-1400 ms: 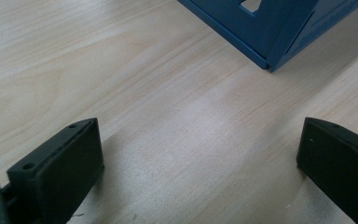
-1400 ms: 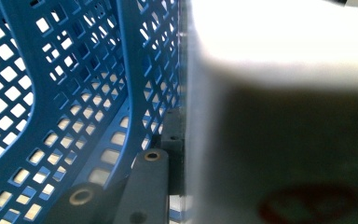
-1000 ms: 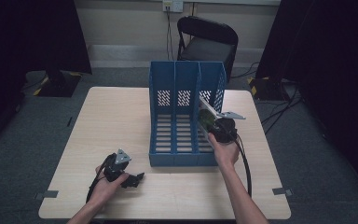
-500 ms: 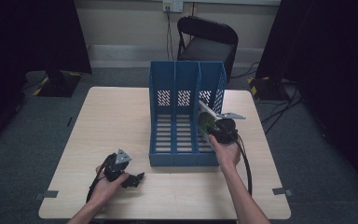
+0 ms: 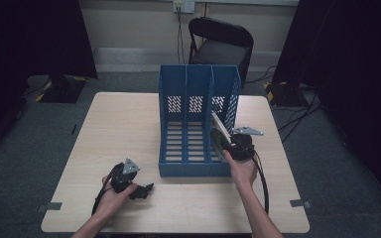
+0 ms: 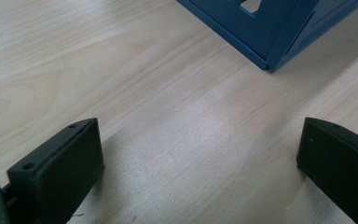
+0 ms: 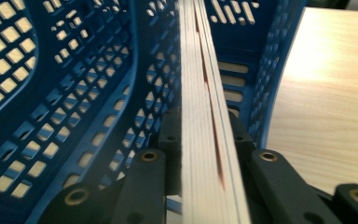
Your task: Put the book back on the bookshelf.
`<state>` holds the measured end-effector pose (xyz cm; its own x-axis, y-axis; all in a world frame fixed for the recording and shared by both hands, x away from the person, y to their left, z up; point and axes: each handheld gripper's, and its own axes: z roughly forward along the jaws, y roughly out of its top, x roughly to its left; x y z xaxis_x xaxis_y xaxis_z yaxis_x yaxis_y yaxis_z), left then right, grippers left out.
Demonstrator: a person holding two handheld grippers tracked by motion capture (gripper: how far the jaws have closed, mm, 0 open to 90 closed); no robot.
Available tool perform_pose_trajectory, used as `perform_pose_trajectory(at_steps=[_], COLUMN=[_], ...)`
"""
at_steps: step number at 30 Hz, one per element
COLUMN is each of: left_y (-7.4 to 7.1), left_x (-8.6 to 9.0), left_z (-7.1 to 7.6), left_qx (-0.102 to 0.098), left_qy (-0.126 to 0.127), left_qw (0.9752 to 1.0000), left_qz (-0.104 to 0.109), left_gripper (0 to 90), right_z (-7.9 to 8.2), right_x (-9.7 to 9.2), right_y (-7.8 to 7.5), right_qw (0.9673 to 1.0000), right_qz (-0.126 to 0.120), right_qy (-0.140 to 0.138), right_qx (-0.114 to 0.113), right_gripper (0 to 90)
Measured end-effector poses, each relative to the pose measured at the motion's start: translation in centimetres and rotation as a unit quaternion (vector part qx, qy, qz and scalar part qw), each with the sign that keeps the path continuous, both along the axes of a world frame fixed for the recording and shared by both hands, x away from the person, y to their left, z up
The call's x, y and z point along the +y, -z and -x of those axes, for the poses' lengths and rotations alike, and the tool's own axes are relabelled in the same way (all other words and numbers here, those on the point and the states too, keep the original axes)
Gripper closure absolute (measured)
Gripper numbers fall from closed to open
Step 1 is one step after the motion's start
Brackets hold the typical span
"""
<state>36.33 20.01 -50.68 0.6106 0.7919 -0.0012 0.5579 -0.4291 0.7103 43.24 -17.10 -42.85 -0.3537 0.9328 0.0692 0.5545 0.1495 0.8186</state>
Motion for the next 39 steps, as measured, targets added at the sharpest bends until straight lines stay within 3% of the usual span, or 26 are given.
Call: perform_pose_trajectory(at_steps=[6, 10, 13, 18, 22, 24, 28, 32, 39], left_y=[0.0, 0.0, 0.0, 0.0, 0.0, 0.0, 0.0, 0.0, 0.0], left_x=[0.0, 0.0, 0.0, -0.1, 0.0, 0.0, -0.1, -0.2, -0.2], left_z=[0.0, 0.0, 0.0, 0.0, -0.1, -0.1, -0.2, -0.2, -0.2], left_qx=[0.0, 0.0, 0.0, 0.0, 0.0, 0.0, 0.0, 0.0, 0.0], left_qy=[0.0, 0.0, 0.0, 0.001, 0.002, 0.003, 0.003, 0.006, 0.006], left_qw=[1.0, 1.0, 1.0, 1.0, 1.0, 1.0, 1.0, 1.0, 1.0], left_qz=[0.0, 0.0, 0.001, 0.001, 0.001, 0.001, 0.002, 0.0, 0.0], left_gripper=[0.0, 0.0, 0.0, 0.0, 0.0, 0.0, 0.0, 0.0, 0.0], right_z=[0.5, 1.1, 1.4, 1.7, 1.9, 2.0, 2.1, 2.2, 2.3], right_x=[0.2, 0.1, -0.1, -0.2, 0.3, 0.5, 0.4, 0.8, 1.3], right_y=[0.2, 0.4, 0.5, 1.0, 1.1, 1.1, 1.2, 1.3, 1.4], right_qw=[0.9999, 0.9987, 0.9977, 0.9973, 0.9972, 0.9965, 0.9942, 0.9904, 0.9842], right_qz=[-0.006, -0.018, -0.029, -0.031, -0.006, 0.0, -0.017, 0.009, 0.021], right_qy=[0.004, 0.021, 0.018, 0.024, 0.026, 0.04, 0.075, 0.103, 0.144], right_qx=[-0.01, -0.043, -0.058, -0.061, -0.07, -0.074, -0.076, -0.092, -0.101], right_gripper=[71.0, 64.7, 63.7, 67.2, 75.4, 76.0, 76.3, 76.4, 76.4])
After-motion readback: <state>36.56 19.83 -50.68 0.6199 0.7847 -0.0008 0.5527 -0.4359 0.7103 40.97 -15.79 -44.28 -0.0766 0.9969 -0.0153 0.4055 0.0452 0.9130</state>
